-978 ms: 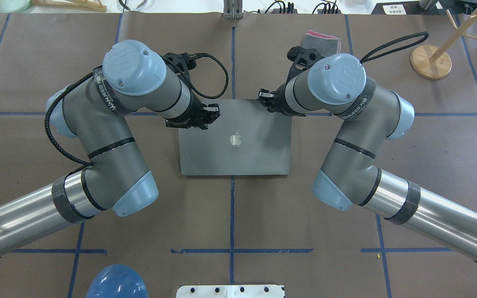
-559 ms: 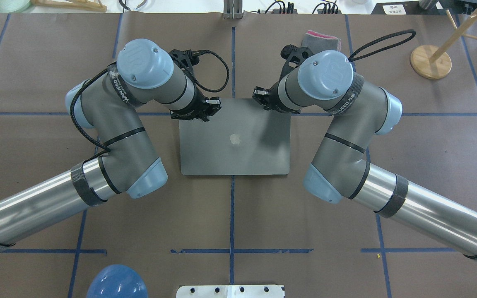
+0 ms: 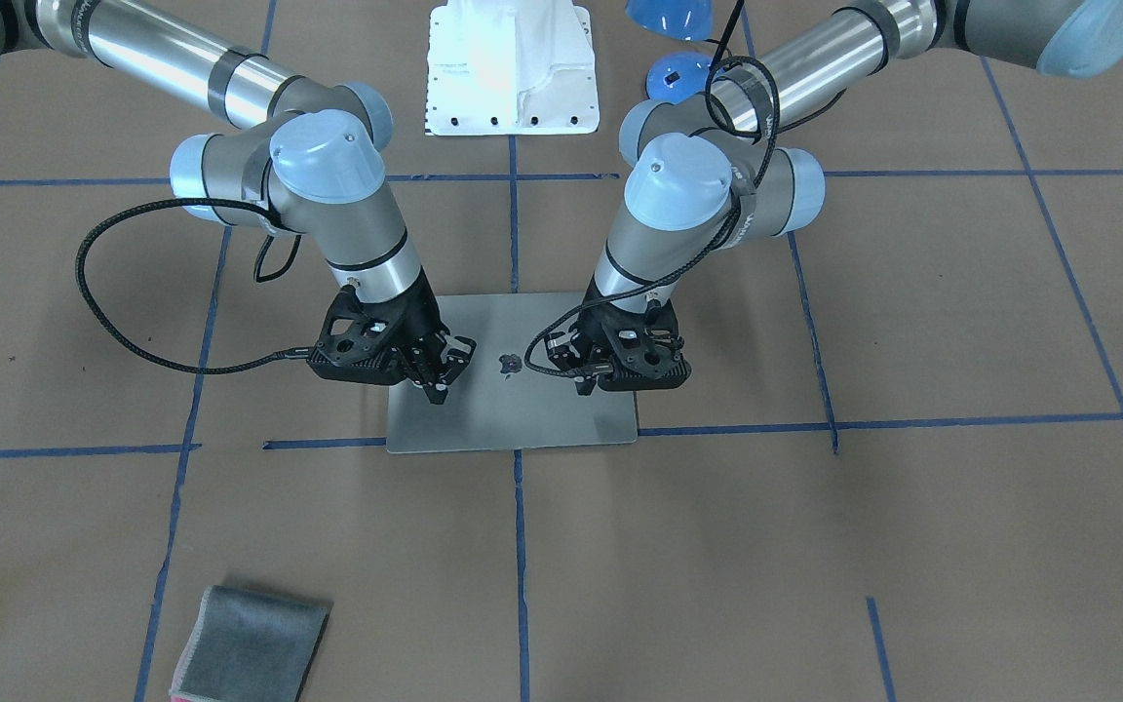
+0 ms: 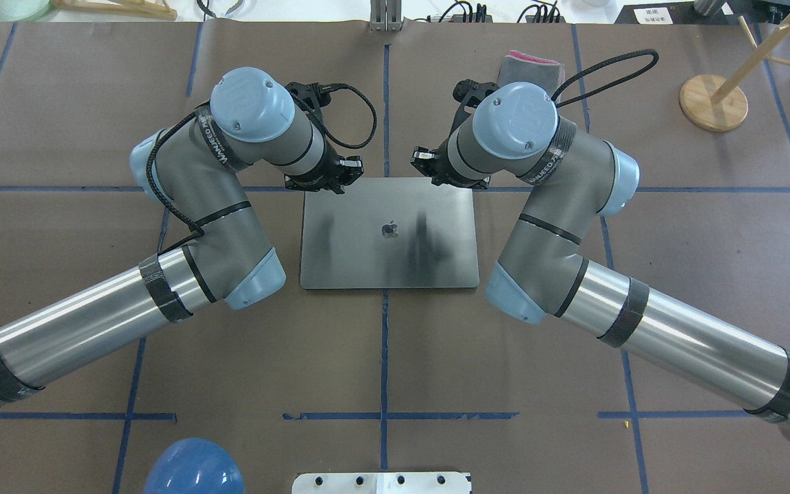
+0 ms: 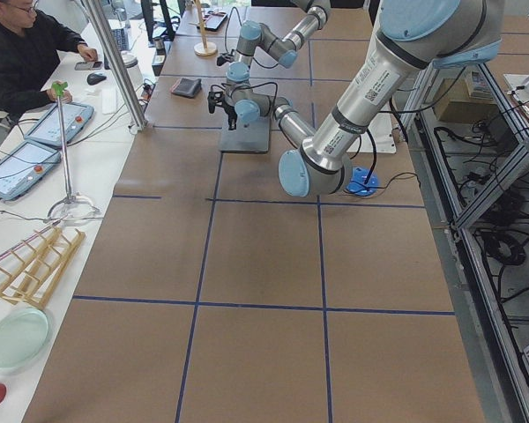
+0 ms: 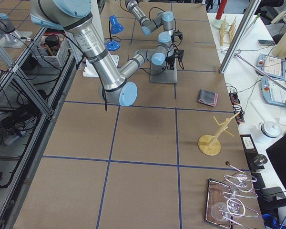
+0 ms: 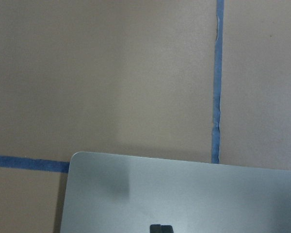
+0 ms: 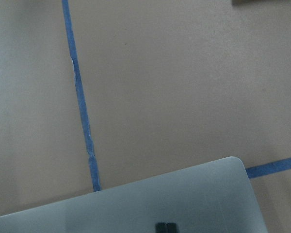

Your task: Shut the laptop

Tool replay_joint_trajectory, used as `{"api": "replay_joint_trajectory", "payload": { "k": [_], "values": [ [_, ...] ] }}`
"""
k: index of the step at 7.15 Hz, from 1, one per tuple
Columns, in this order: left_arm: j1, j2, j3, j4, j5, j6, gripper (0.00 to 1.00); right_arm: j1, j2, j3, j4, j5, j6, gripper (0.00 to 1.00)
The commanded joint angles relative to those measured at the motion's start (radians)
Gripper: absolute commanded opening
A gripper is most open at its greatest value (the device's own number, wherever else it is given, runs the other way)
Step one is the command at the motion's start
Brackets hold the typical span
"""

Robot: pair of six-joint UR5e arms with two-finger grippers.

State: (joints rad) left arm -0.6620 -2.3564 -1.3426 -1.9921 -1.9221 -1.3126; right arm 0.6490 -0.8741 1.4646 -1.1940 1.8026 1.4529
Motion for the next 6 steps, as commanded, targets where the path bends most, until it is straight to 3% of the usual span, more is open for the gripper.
{"api": "replay_joint_trajectory", "payload": {
  "k": [1, 2, 6],
  "values": [
    [0.001, -0.018, 0.077, -0.039, 0.0, 0.001, 0.0, 0.032, 0.006, -0.015, 0.01, 0.058, -0.02, 0.0],
    [0.002, -0.018, 0.086, -0.039, -0.001, 0.001, 0.0, 0.076, 0.006, -0.009, 0.01, 0.128, -0.038, 0.01],
    [0.013, -0.015, 0.094, -0.039, -0.003, 0.006, 0.0, 0.141, 0.006, 0.013, 0.008, 0.217, -0.04, 0.04]
  ]
}}
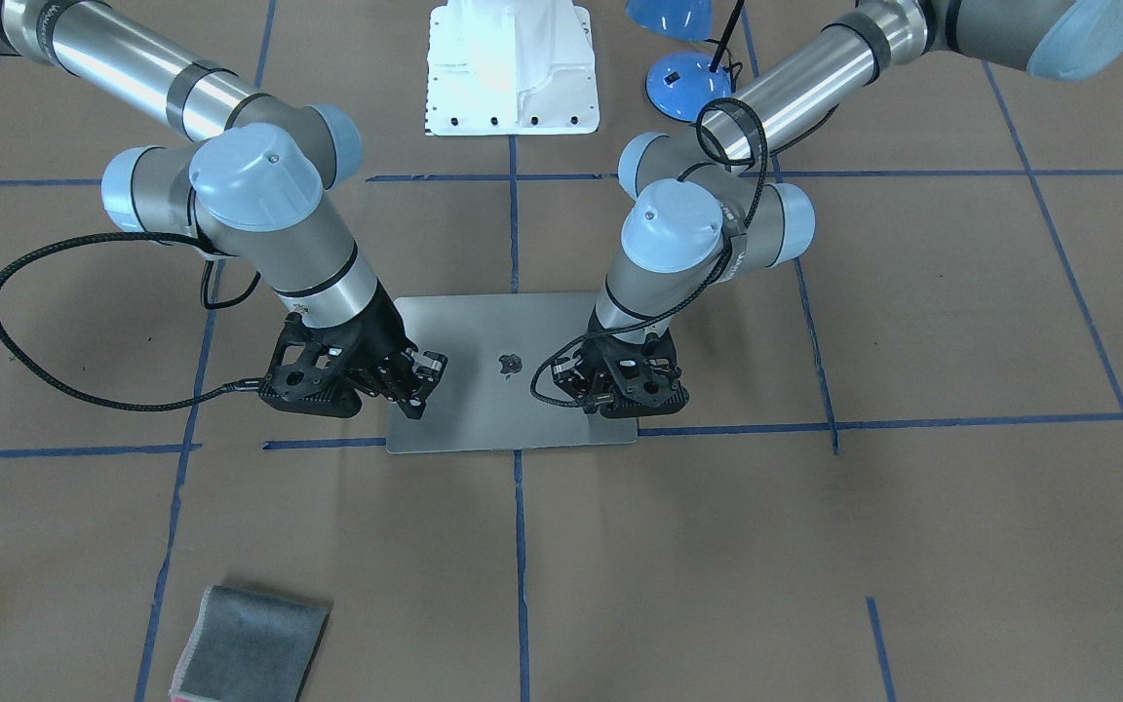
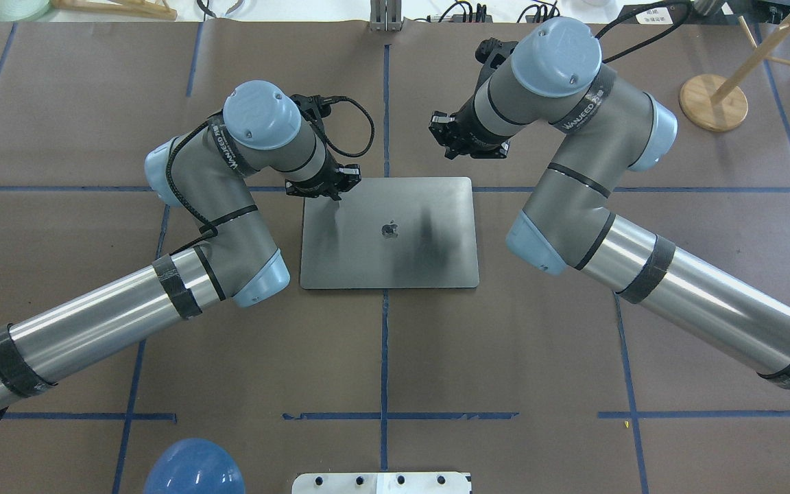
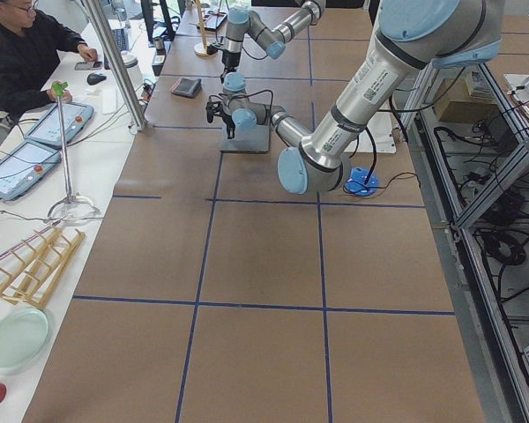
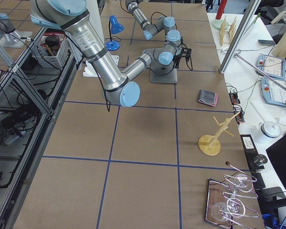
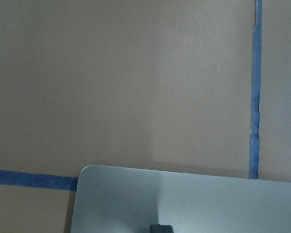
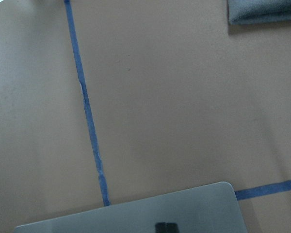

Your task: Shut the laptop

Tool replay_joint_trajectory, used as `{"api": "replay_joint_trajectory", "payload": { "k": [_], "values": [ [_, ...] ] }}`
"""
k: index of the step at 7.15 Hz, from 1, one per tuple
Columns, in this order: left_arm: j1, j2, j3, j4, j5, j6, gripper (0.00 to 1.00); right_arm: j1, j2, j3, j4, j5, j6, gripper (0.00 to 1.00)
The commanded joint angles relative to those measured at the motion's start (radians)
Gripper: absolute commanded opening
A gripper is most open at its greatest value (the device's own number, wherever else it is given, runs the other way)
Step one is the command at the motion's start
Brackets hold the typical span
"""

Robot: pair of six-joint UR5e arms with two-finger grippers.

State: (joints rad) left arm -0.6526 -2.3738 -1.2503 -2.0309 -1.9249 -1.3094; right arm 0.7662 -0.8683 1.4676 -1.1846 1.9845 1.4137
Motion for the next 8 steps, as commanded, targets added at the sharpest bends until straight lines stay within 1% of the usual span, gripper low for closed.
{"api": "replay_joint_trajectory", "payload": {
  "k": [1, 2, 3, 4, 5, 6, 7, 8],
  "values": [
    [0.005, 0.005, 0.002, 0.0, 0.0, 0.005, 0.0, 0.039, -0.001, 0.01, -0.001, 0.057, -0.001, 0.04],
    [0.008, 0.008, 0.002, 0.0, 0.0, 0.005, 0.0, 0.053, -0.001, 0.011, -0.001, 0.078, -0.001, 0.04],
    [0.007, 0.007, -0.003, -0.002, -0.002, 0.005, 0.0, 0.067, -0.012, 0.037, -0.006, 0.091, -0.002, 0.1],
    [-0.001, 0.007, -0.007, -0.003, -0.002, 0.005, 0.35, 0.082, -0.018, 0.048, -0.01, 0.123, -0.001, 0.5],
    [-0.013, 0.008, -0.018, -0.008, -0.006, 0.007, 0.99, 0.1, -0.044, 0.075, -0.01, 0.131, -0.004, 0.99],
    [-0.062, 0.017, -0.029, -0.002, -0.105, 0.01, 1.0, 0.117, -0.123, 0.145, -0.015, 0.141, -0.013, 1.0],
    [-0.135, 0.048, -0.052, 0.001, -0.244, 0.034, 1.0, 0.166, -0.186, 0.195, -0.018, 0.178, -0.08, 1.0],
    [-0.184, 0.121, -0.113, 0.003, -0.303, 0.092, 1.0, 0.195, -0.263, 0.264, -0.074, 0.2, -0.182, 1.0]
  ]
}}
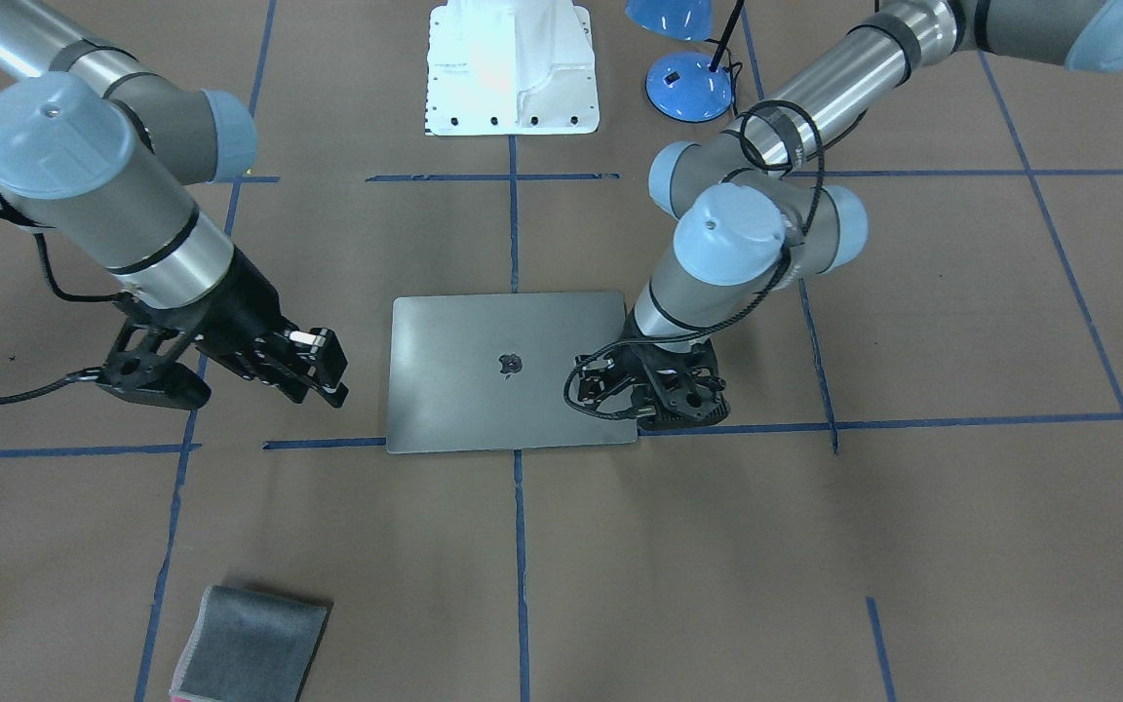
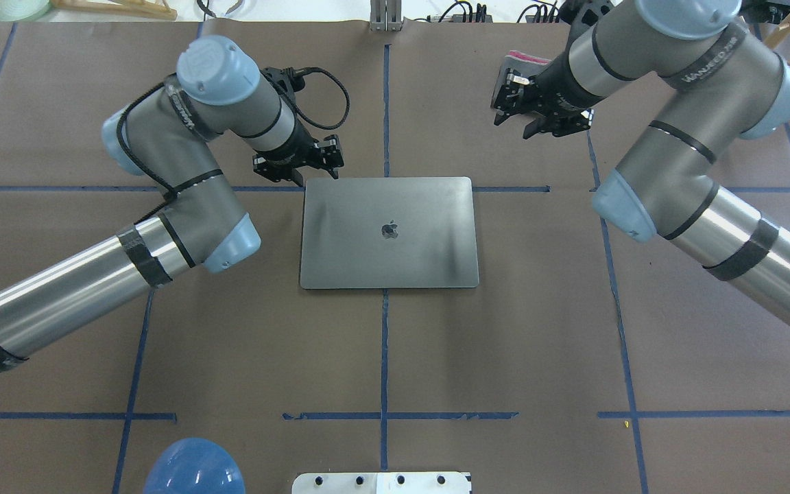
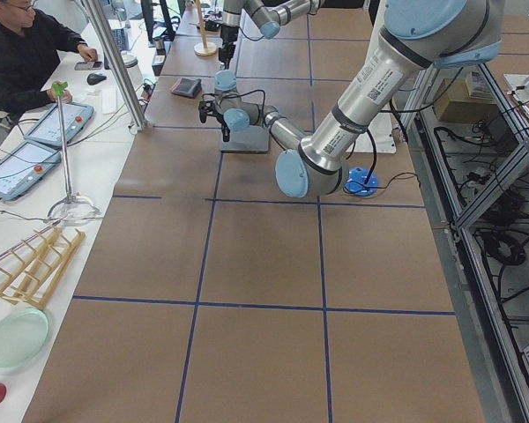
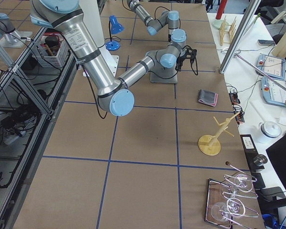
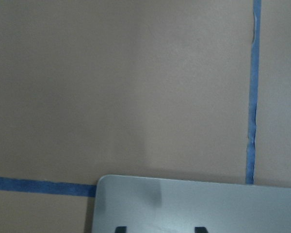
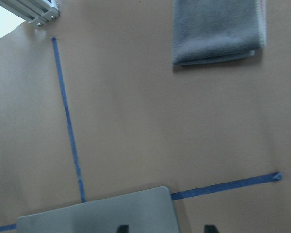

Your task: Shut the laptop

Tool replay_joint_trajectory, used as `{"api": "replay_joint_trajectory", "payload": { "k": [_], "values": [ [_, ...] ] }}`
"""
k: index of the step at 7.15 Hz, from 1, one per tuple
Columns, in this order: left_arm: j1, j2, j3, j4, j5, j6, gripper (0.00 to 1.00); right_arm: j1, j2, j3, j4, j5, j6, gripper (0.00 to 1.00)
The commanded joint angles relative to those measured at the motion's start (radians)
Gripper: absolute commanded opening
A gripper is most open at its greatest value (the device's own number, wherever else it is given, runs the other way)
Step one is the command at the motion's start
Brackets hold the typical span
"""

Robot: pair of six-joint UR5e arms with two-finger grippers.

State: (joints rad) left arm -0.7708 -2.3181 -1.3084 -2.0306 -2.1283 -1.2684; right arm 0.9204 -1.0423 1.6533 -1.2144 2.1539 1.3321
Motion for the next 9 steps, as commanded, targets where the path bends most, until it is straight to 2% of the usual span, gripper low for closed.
{"api": "replay_joint_trajectory", "payload": {
  "k": [1, 2, 3, 5, 6, 7, 8, 9],
  "values": [
    [-0.102, 0.148, -0.13, 0.007, -0.107, 0.116, 1.0, 0.057, -0.169, 0.151, -0.156, 0.026, -0.248, 1.0],
    [-0.155, 0.233, -0.197, 0.019, -0.108, 0.189, 1.0, 0.067, -0.268, 0.233, -0.234, 0.012, -0.405, 1.0],
    [-0.188, 0.317, -0.253, 0.021, -0.11, 0.307, 1.0, 0.105, -0.383, 0.281, -0.232, 0.017, -0.544, 1.0],
    [-0.311, 0.486, -0.296, 0.021, -0.134, 0.525, 1.0, 0.233, -0.574, 0.324, -0.231, 0.03, -0.855, 1.0],
    [-0.387, 0.573, -0.308, 0.021, -0.154, 0.687, 1.0, 0.298, -0.638, 0.315, -0.234, 0.031, -1.005, 1.0],
    [-0.453, 0.615, -0.292, 0.023, -0.173, 0.801, 1.0, 0.386, -0.681, 0.283, -0.235, 0.065, -1.137, 1.0],
    [-0.517, 0.659, -0.266, 0.041, -0.199, 0.895, 1.0, 0.487, -0.686, 0.217, -0.235, 0.154, -1.257, 1.0],
    [-0.585, 0.669, -0.261, 0.117, -0.222, 1.005, 1.0, 0.573, -0.688, 0.159, -0.234, 0.196, -1.359, 1.0]
  ]
}}
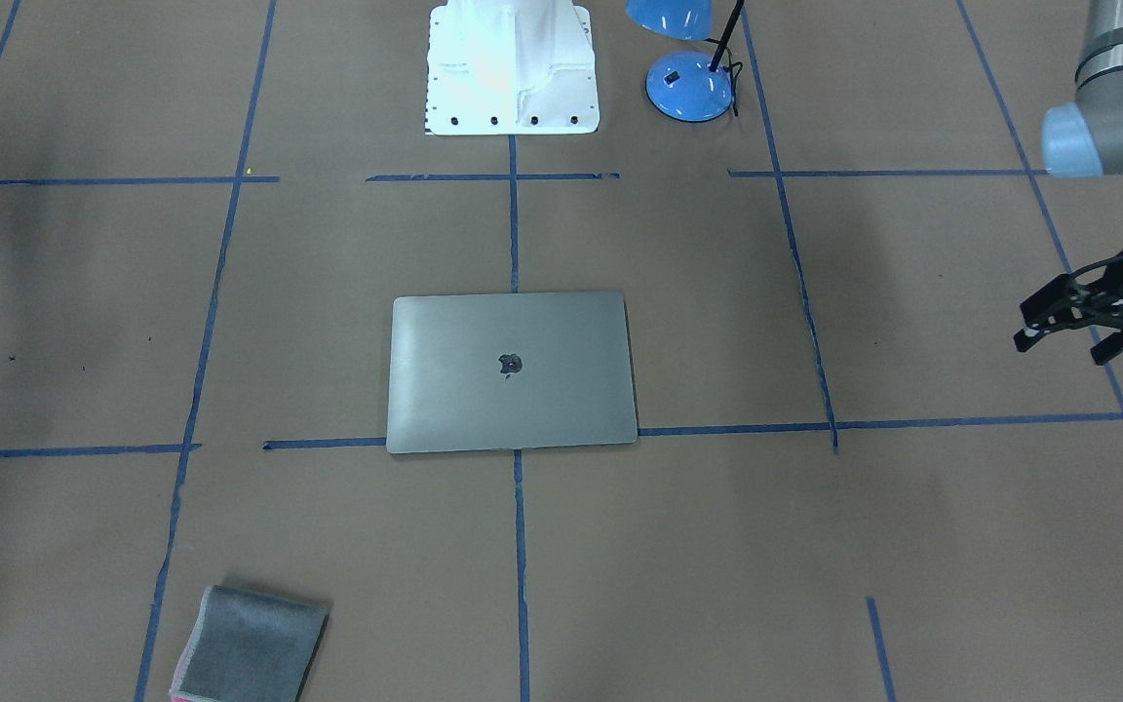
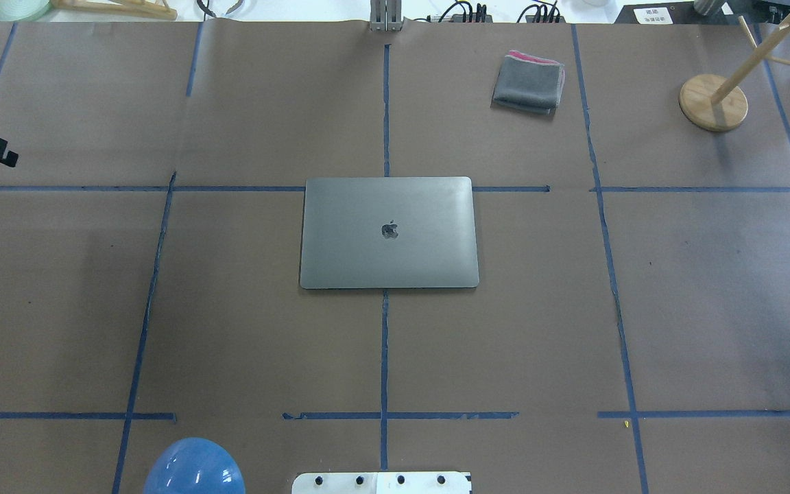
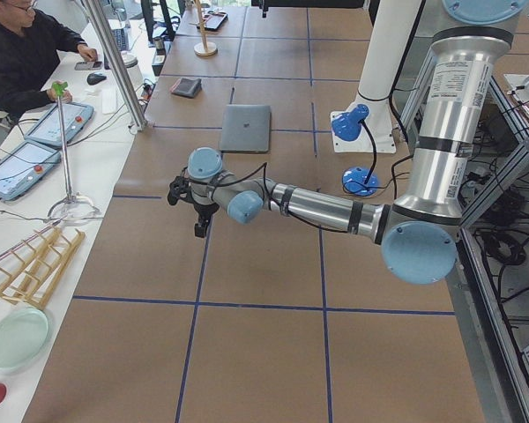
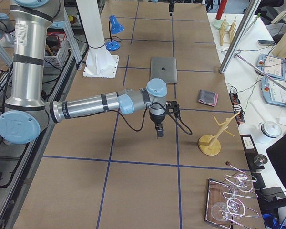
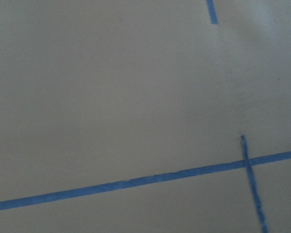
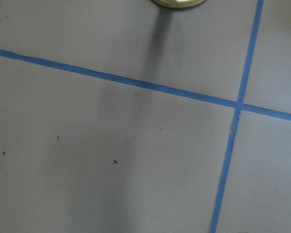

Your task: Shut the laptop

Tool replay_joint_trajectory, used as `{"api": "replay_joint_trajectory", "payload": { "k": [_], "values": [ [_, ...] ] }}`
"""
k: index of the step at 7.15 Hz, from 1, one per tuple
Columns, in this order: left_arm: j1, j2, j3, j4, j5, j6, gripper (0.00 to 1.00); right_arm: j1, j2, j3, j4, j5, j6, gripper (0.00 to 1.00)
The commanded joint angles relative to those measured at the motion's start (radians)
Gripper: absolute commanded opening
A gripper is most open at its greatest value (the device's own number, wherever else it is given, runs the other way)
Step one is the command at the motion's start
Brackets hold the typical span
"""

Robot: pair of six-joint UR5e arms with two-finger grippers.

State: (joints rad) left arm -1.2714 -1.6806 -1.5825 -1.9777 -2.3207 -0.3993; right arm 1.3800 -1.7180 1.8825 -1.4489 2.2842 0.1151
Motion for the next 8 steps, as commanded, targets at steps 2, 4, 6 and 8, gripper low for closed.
{"api": "replay_joint_trajectory", "payload": {
  "k": [2, 4, 6, 8],
  "values": [
    [-0.224, 0.056, 0.018, 0.327, -0.029, 0.397, 1.0, 0.134, -0.009, -0.092, -0.004, 0.054, -0.181, 1.0],
    [-0.258, 0.103, 0.009, 0.358, -0.032, 0.419, 1.0, 0.136, -0.015, -0.097, -0.005, 0.064, -0.179, 1.0],
    [-0.264, 0.108, 0.006, 0.397, -0.034, 0.419, 1.0, 0.152, -0.055, -0.109, -0.007, 0.067, -0.181, 1.0],
    [-0.266, 0.108, -0.001, 0.43, -0.032, 0.419, 1.0, 0.172, -0.06, -0.129, -0.01, 0.067, -0.176, 1.0]
  ]
}}
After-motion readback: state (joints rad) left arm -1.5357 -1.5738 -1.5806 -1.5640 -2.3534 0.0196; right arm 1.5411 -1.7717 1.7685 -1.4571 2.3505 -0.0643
